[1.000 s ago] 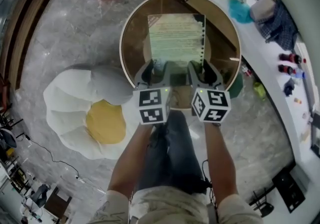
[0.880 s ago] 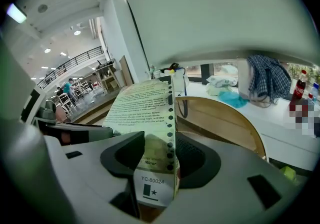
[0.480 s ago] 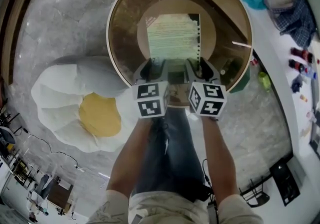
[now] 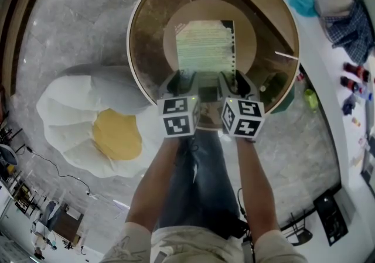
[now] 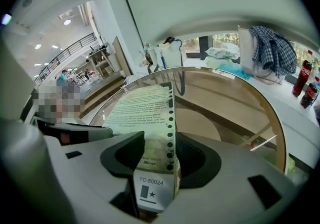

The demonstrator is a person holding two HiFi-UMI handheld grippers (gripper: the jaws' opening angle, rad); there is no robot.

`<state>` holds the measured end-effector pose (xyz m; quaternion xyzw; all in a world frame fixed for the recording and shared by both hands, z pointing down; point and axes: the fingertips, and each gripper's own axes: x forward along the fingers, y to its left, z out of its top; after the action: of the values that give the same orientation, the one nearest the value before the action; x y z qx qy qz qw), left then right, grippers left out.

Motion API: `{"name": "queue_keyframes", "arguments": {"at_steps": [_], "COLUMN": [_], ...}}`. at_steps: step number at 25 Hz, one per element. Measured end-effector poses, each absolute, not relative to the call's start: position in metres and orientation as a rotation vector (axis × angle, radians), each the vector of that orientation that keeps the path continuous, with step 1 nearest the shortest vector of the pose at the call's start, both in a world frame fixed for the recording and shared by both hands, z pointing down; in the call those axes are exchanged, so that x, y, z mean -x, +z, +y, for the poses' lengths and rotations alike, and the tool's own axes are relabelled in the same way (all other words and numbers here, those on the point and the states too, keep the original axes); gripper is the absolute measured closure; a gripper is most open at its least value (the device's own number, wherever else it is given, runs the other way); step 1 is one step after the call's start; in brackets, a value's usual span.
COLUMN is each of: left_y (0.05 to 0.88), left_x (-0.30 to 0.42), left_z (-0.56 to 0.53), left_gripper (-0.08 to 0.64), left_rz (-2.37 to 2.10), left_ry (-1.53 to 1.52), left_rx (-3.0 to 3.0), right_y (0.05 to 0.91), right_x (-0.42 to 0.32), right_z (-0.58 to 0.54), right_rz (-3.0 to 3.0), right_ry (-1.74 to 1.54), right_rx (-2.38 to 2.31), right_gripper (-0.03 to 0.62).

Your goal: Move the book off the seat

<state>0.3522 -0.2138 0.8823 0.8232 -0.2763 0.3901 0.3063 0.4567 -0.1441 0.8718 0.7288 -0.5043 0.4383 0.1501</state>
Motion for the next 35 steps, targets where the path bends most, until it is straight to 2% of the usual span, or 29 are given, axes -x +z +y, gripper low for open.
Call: {"name": "queue_keyframes", "arguments": {"at_steps": [7,13,28,35], "left_y": [0.863,0.793,0.449,0.326], "left_x": [-0.349,-0.359,-0.350,-0.337], "left_z": [-0.221,-0.240,-0.276,-0.254], "left_gripper": [0.364,0.364,0.364,0.373], "left_rz": [-0.774,-0.812,-0.986,-1.024], "left_ry": [1.029,0.932,0.394,0.136], "left_rx": [-2.220,-2.343,-2.780,-2.936], "right_y": [0.853,0.788,0.441,0.327], "right_x": [-0.464,-0.470,-0.462,-0.442], "right_z": [-0.145,-0.156,-0.183,-0.170], "right_rz": [-1.459,-1.511,-1.747,-1.840], "right_ry": [1.254,1.143,0.464,0.163], "right_rx": [-2.149,-2.197,-2.454,-2.511], "right_gripper": [0.390,0.390,0.390,0.391]}}
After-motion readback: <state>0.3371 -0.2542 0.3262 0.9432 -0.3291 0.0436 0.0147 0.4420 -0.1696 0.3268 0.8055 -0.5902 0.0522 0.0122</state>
